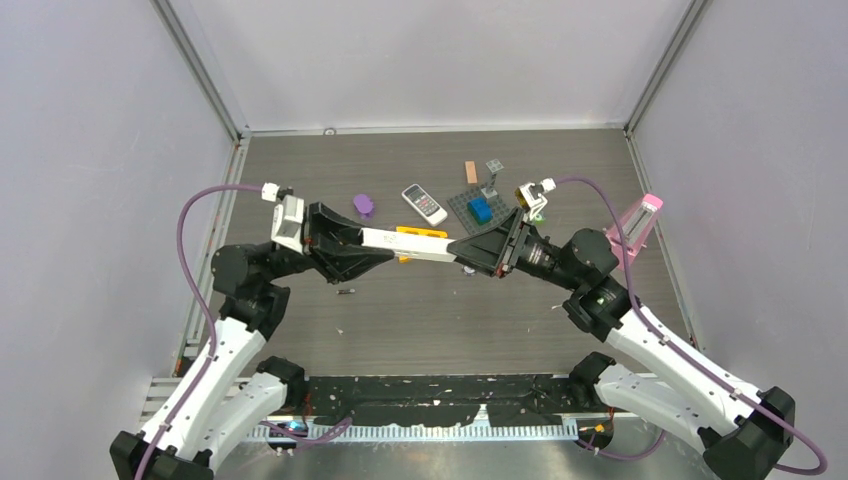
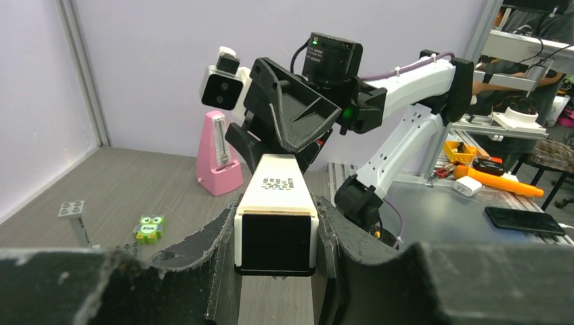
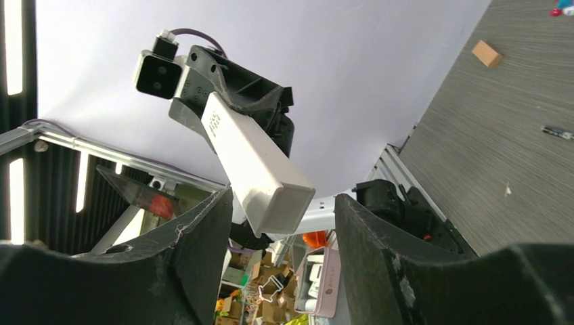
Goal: Load the batteries into the remote control
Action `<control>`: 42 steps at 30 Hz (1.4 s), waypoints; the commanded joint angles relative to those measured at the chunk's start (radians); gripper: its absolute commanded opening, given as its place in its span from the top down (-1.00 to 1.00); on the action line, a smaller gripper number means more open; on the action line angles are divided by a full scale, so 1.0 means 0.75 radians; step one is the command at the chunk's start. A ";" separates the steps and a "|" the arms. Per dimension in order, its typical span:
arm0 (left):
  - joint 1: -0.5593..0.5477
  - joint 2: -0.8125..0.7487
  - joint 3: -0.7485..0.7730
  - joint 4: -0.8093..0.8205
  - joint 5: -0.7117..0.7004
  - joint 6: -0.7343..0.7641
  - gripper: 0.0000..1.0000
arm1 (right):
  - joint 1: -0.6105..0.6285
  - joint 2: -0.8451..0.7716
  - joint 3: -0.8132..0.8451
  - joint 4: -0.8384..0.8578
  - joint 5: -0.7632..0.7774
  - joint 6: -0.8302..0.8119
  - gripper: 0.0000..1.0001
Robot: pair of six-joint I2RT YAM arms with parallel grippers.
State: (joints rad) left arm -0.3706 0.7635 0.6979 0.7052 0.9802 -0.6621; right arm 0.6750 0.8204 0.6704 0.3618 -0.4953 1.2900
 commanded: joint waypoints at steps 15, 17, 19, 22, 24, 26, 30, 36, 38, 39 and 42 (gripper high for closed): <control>0.008 -0.038 0.046 -0.274 0.059 0.265 1.00 | -0.019 -0.030 0.155 -0.278 -0.026 -0.166 0.38; 0.009 -0.038 0.048 -0.300 0.054 0.282 1.00 | -0.020 -0.029 0.158 -0.283 -0.024 -0.158 0.52; 0.009 -0.045 0.056 -0.386 0.043 0.341 1.00 | -0.025 -0.032 0.161 -0.286 -0.021 -0.150 0.62; 0.009 -0.077 0.068 -0.611 -0.010 0.499 1.00 | -0.035 -0.032 0.178 -0.307 -0.010 -0.152 0.77; 0.009 -0.100 0.062 -0.712 -0.034 0.571 1.00 | -0.041 -0.025 0.188 -0.316 -0.003 -0.157 0.85; 0.009 -0.117 0.060 -0.795 -0.055 0.630 1.00 | -0.046 -0.014 0.194 -0.317 -0.002 -0.157 0.89; 0.009 -0.135 0.051 -0.885 -0.097 0.695 1.00 | -0.053 0.007 0.216 -0.313 0.008 -0.168 0.90; 0.009 -0.158 0.062 -1.125 -0.178 0.806 1.00 | -0.115 -0.020 0.196 -0.387 0.092 -0.203 0.90; 0.008 -0.184 0.064 -1.215 -0.231 0.856 1.00 | -0.167 -0.016 0.196 -0.451 0.098 -0.227 0.89; 0.009 -0.200 0.063 -1.253 -0.258 0.872 1.00 | -0.187 -0.012 0.194 -0.491 0.106 -0.236 0.90; 0.009 -0.244 0.052 -1.332 -0.312 0.931 1.00 | -0.274 0.001 0.177 -0.620 0.148 -0.329 0.90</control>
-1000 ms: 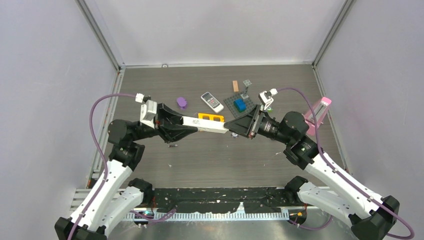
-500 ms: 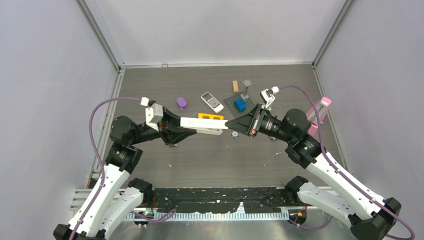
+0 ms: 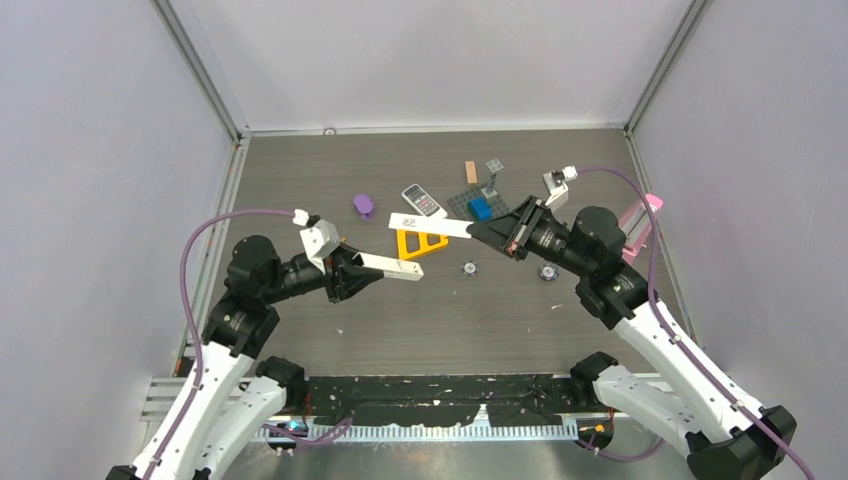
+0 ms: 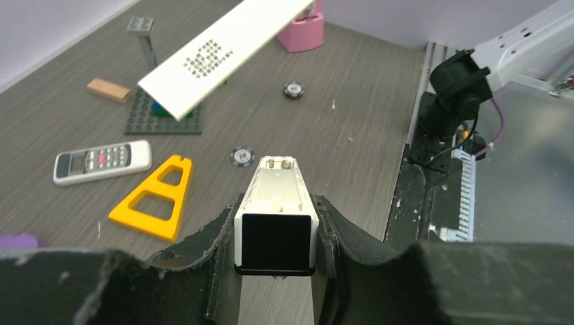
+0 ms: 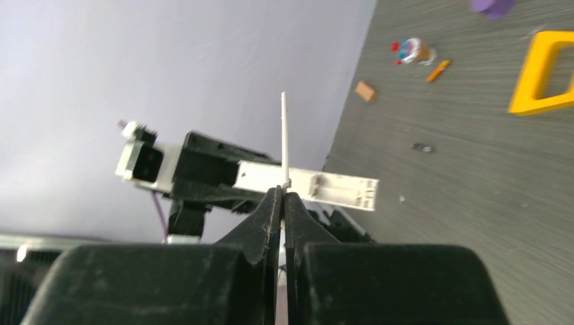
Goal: Load the batteries into the remote control
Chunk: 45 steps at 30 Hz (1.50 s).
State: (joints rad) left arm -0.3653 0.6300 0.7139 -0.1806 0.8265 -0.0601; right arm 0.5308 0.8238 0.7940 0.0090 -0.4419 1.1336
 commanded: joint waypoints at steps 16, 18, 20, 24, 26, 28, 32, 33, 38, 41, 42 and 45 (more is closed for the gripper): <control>0.002 -0.111 -0.026 -0.061 -0.077 0.009 1.00 | -0.236 0.159 -0.414 -0.291 0.550 -0.431 0.89; 0.002 -0.106 -0.028 -0.047 -0.068 -0.003 1.00 | -0.248 0.183 -0.459 -0.257 0.575 -0.439 0.89; 0.001 -0.104 -0.030 -0.043 -0.062 -0.009 1.00 | -0.254 0.201 -0.502 -0.207 0.584 -0.440 0.89; 0.002 -0.102 -0.035 -0.031 -0.056 -0.018 1.00 | -0.266 0.231 -0.533 -0.182 0.585 -0.442 0.90; 0.002 -0.101 -0.040 -0.023 -0.057 -0.027 1.00 | -0.266 0.236 -0.537 -0.183 0.578 -0.443 0.78; 0.002 -0.098 -0.047 -0.004 -0.050 -0.040 1.00 | -0.268 0.243 -0.527 -0.213 0.579 -0.444 0.38; 0.002 -0.083 -0.053 0.025 -0.030 -0.063 1.00 | -0.268 0.221 -0.477 -0.329 0.647 -0.463 -0.33; 0.002 -0.080 -0.052 0.027 -0.025 -0.068 1.00 | -0.268 0.210 -0.460 -0.363 0.661 -0.467 -0.45; 0.002 -0.066 -0.048 0.041 0.011 -0.081 1.00 | -0.268 0.087 -0.390 -0.417 0.631 -0.525 -0.56; 0.002 -0.056 -0.049 0.067 0.069 -0.099 1.00 | -0.269 0.042 -0.351 -0.335 0.387 -0.598 -0.57; 0.002 -0.054 -0.047 0.078 0.099 -0.110 1.00 | -0.267 0.038 -0.345 -0.269 0.239 -0.628 -0.57; 0.002 -0.038 -0.048 0.142 0.228 -0.151 1.00 | -0.238 0.042 -0.329 -0.071 -0.089 -0.650 -0.57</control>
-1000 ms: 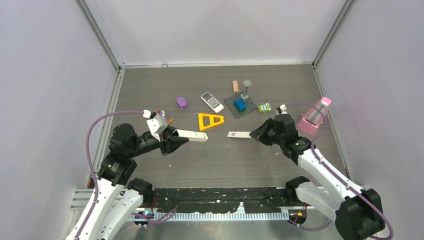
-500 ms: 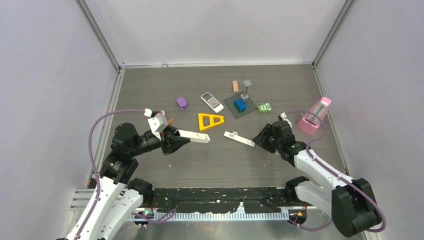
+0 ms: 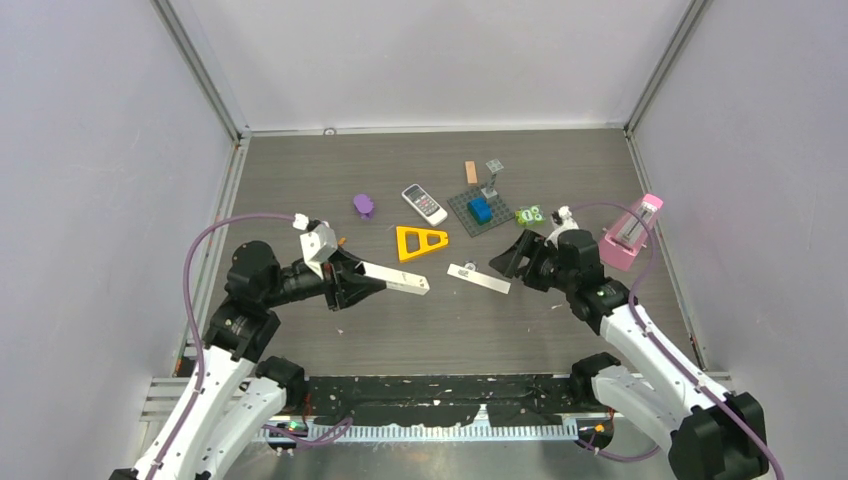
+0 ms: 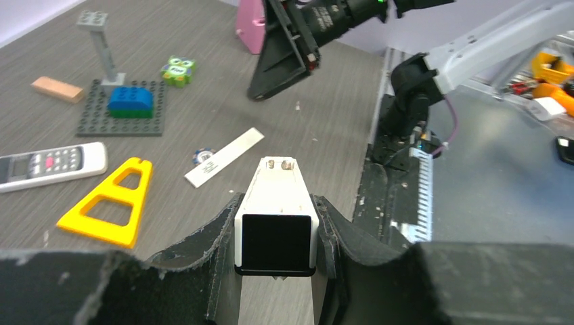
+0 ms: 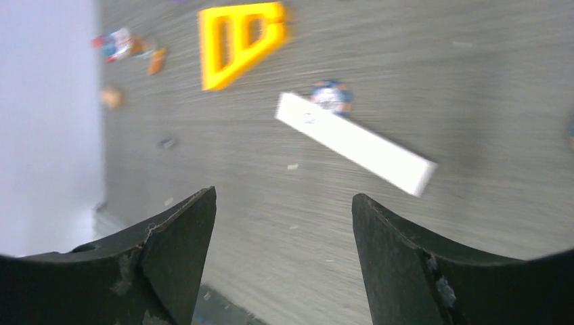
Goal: Load the batteries into the remote control
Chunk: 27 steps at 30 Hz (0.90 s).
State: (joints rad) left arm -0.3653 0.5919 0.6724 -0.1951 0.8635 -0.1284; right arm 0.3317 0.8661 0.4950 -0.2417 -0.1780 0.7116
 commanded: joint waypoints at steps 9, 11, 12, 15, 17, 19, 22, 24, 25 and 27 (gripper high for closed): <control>0.000 0.050 0.043 0.344 0.478 -0.244 1.00 | 0.493 -0.026 0.363 0.469 -0.660 -0.332 -0.66; 0.000 0.054 0.049 0.344 0.512 -0.255 1.00 | 0.573 -0.017 0.432 0.417 -0.624 -0.429 -0.68; 0.000 0.057 0.050 0.344 0.536 -0.258 1.00 | 0.615 -0.012 0.455 0.375 -0.616 -0.496 -0.69; 0.000 0.064 0.056 0.332 0.576 -0.258 1.00 | 0.700 0.030 0.574 0.251 -0.615 -0.650 -0.70; 0.000 0.065 0.060 0.327 0.583 -0.257 1.00 | 0.774 0.078 0.660 0.127 -0.590 -0.756 -0.69; 0.000 0.064 0.064 0.327 0.585 -0.254 1.00 | 0.852 0.135 0.745 0.004 -0.540 -0.849 -0.68; 0.000 0.063 0.070 0.332 0.580 -0.254 1.00 | 0.955 0.204 0.806 -0.121 -0.418 -0.969 -0.67; 0.000 0.061 0.077 0.330 0.586 -0.255 1.00 | 0.995 0.264 0.839 -0.172 -0.389 -1.013 -0.67; 0.000 0.062 0.082 0.327 0.590 -0.254 1.00 | 1.017 0.276 0.856 -0.186 -0.384 -1.038 -0.67; -0.001 0.060 0.088 0.322 0.597 -0.254 1.00 | 1.040 0.309 0.872 -0.218 -0.360 -1.065 -0.66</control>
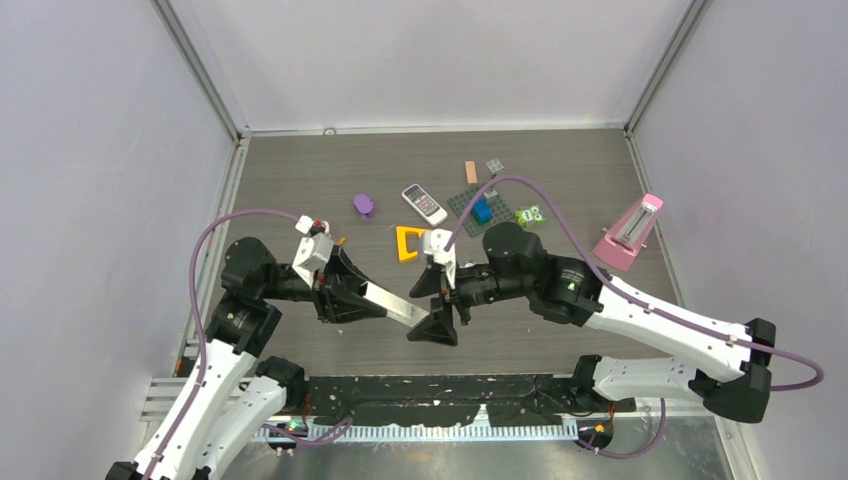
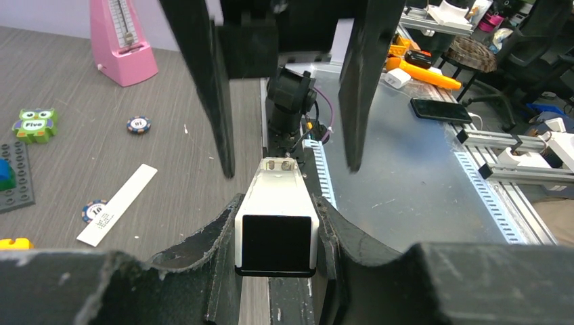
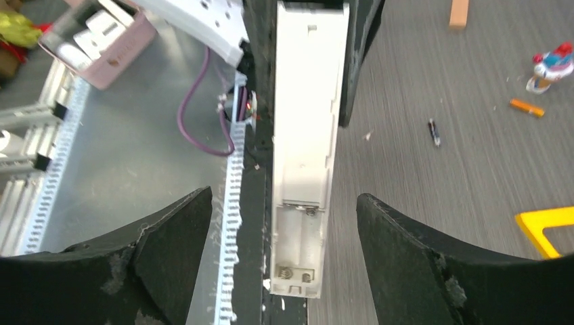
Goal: Load the batteries into the remote control
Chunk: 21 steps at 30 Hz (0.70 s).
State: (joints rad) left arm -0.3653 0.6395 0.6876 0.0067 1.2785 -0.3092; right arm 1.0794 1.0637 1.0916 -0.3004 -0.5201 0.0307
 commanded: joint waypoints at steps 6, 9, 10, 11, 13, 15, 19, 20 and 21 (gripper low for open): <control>0.000 -0.010 0.076 0.057 0.051 -0.015 1.00 | 0.062 0.091 0.082 -0.155 0.189 -0.167 -0.47; 0.000 -0.012 0.077 0.055 0.044 -0.015 1.00 | 0.063 0.102 0.079 -0.146 0.210 -0.153 -0.10; 0.000 -0.013 0.075 0.055 0.041 -0.015 1.00 | 0.064 0.104 0.080 -0.137 0.211 -0.149 0.06; 0.000 -0.015 0.077 0.054 0.033 -0.017 1.00 | 0.064 0.105 0.079 -0.131 0.212 -0.141 0.15; 0.000 -0.016 0.077 0.049 0.005 -0.019 0.94 | 0.064 0.104 0.078 -0.113 0.213 -0.125 0.46; 0.000 -0.024 0.075 0.034 -0.066 -0.019 0.41 | 0.065 0.106 0.077 -0.096 0.230 -0.107 0.72; 0.000 -0.064 0.032 0.036 -0.280 -0.057 -0.50 | 0.067 0.100 0.054 -0.022 0.319 -0.051 0.87; 0.000 -0.075 0.019 0.039 -0.347 -0.076 -0.54 | 0.069 0.094 0.036 0.030 0.370 -0.042 0.88; 0.000 -0.084 0.007 0.037 -0.430 -0.100 -0.58 | 0.074 0.091 0.024 0.064 0.442 0.014 0.88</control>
State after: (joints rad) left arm -0.3645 0.6109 0.7029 0.0067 1.1671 -0.3351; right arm 1.1286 1.1416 1.1069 -0.4072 -0.3370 -0.0414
